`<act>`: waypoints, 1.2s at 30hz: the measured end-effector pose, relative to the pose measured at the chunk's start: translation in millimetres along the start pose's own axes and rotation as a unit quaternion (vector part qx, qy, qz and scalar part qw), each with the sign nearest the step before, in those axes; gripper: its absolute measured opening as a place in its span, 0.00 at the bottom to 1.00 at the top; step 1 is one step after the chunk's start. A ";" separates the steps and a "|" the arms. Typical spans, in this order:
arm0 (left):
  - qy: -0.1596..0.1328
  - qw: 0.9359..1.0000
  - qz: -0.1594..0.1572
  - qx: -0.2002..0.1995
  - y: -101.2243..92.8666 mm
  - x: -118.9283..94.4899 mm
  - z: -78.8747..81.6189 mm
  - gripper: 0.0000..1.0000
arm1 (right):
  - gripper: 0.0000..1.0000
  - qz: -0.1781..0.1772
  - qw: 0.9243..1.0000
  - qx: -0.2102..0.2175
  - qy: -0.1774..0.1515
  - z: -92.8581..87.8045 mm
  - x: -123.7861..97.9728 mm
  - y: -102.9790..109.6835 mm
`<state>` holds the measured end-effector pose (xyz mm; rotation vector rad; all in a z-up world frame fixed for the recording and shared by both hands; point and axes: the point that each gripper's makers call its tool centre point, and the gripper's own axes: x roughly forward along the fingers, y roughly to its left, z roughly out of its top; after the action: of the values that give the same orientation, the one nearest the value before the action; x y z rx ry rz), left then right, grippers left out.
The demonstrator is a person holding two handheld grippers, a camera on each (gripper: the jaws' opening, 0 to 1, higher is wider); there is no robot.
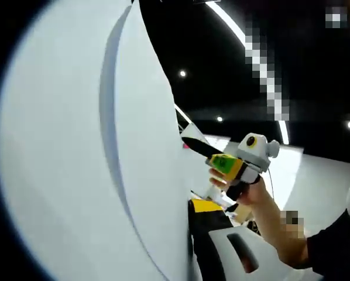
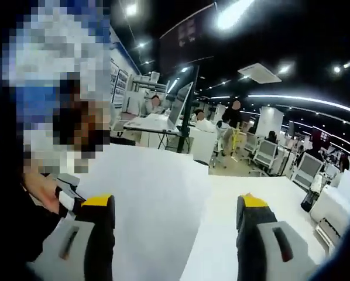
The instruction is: Organize the stack of printing papers by aligning and flattening the scattered papers on the table
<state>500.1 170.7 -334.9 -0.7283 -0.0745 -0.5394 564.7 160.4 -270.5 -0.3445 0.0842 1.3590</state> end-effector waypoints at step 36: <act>-0.002 1.000 0.003 -0.010 0.8 0.5 0.4 0.07 | 0.89 -0.064 0.997 0.041 -0.022 -14.5 -41.3 -23.4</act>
<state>501.0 171.3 -335.0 -0.7485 -0.0719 -0.5332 580.4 113.3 -269.1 -0.2464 0.0808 1.2317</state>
